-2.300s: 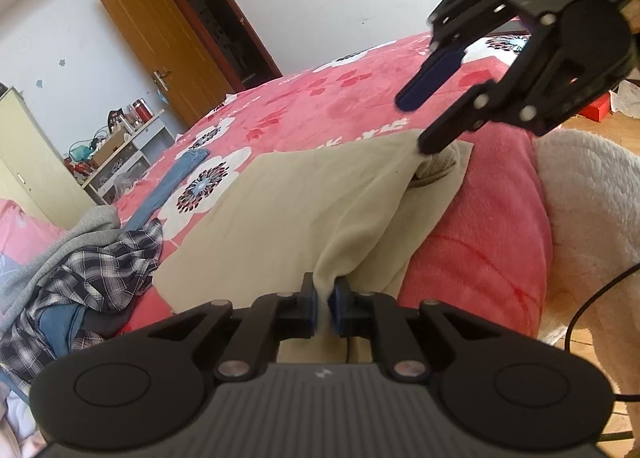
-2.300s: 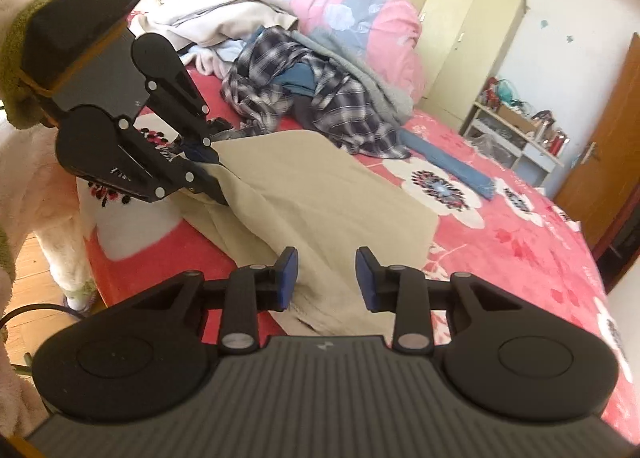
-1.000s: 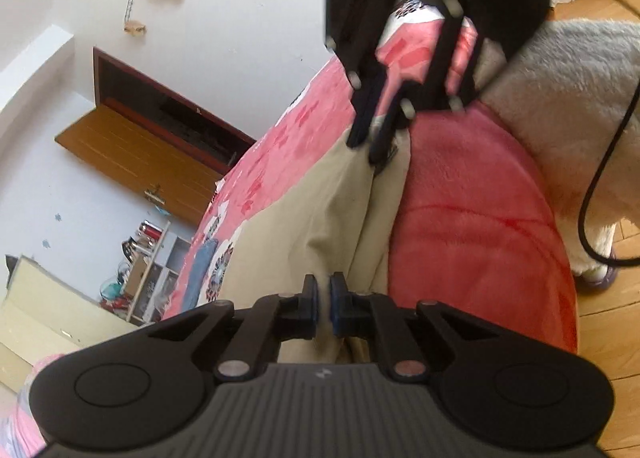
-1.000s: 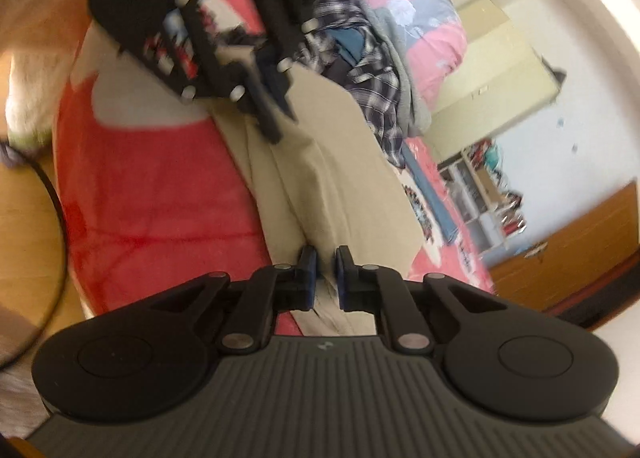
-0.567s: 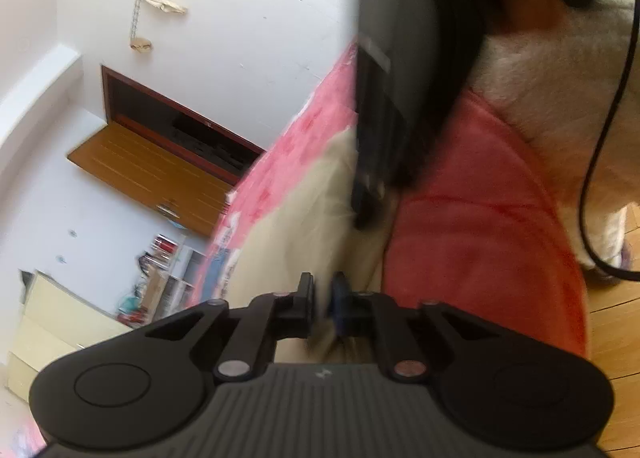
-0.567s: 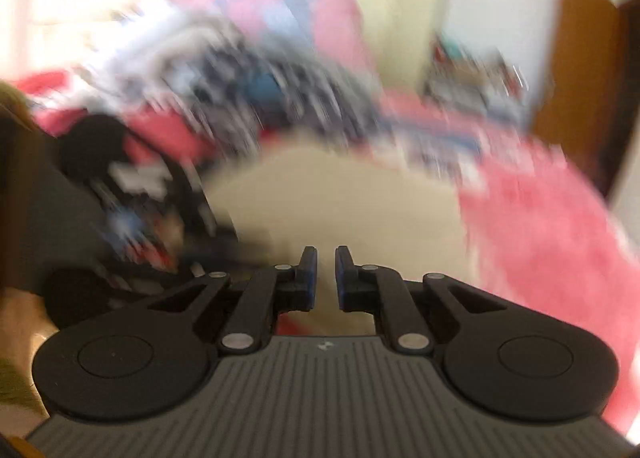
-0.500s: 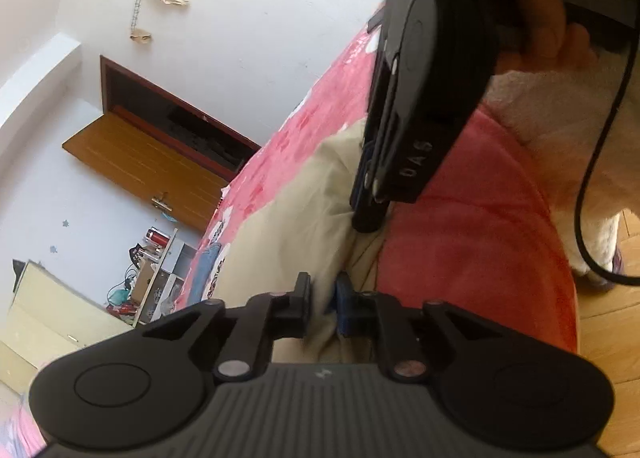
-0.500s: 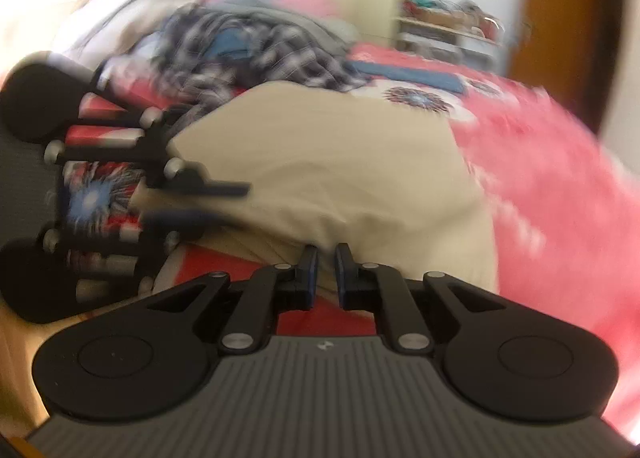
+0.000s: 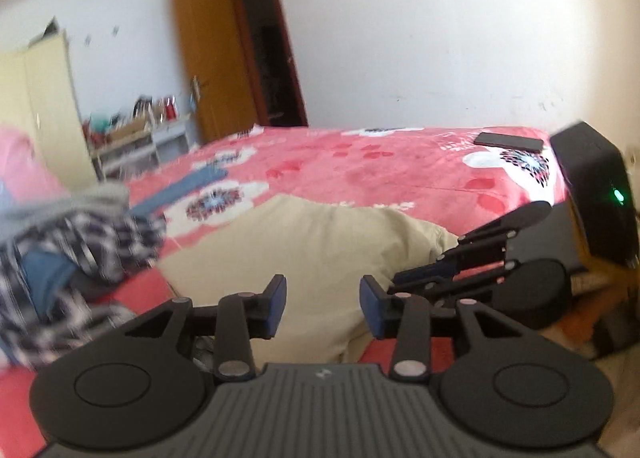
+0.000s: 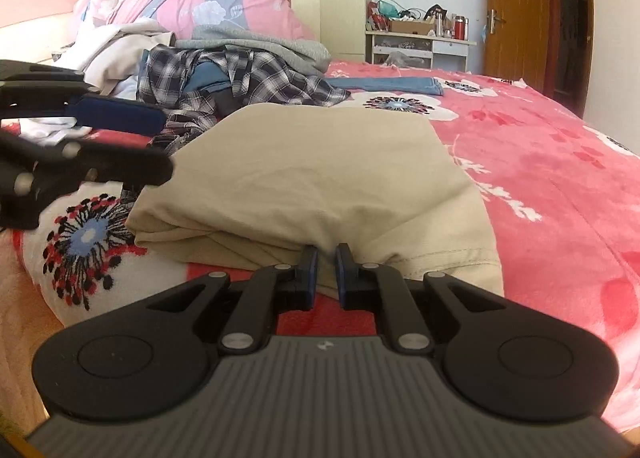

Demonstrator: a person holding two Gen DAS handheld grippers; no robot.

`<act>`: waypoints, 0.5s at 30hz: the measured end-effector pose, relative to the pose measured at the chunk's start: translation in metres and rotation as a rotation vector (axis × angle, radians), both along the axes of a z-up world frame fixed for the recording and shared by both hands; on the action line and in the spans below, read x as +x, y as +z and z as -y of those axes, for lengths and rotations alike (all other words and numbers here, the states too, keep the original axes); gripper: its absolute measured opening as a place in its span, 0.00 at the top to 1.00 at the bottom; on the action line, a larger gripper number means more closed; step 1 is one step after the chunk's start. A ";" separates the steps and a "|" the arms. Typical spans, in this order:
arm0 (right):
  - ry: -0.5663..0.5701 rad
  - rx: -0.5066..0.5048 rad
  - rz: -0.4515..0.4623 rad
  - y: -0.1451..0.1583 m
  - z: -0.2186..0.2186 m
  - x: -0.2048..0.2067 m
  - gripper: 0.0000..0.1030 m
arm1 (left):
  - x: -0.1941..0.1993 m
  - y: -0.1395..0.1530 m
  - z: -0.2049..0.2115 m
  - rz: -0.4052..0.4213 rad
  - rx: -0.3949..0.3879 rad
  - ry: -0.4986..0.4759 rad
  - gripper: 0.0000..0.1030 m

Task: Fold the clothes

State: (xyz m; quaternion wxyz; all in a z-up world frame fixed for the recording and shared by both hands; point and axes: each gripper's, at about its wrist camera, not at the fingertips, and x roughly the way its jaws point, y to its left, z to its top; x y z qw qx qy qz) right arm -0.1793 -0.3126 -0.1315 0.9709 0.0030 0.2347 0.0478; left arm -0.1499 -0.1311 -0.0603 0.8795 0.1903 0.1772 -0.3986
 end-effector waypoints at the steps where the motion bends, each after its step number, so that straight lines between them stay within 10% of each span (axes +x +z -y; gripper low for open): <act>1: -0.001 0.001 0.005 0.000 0.000 0.000 0.92 | 0.000 -0.006 0.003 -0.018 0.021 0.008 0.61; 15: -0.056 0.056 0.019 0.004 0.019 -0.009 0.92 | -0.013 -0.043 0.019 0.057 0.125 0.085 0.69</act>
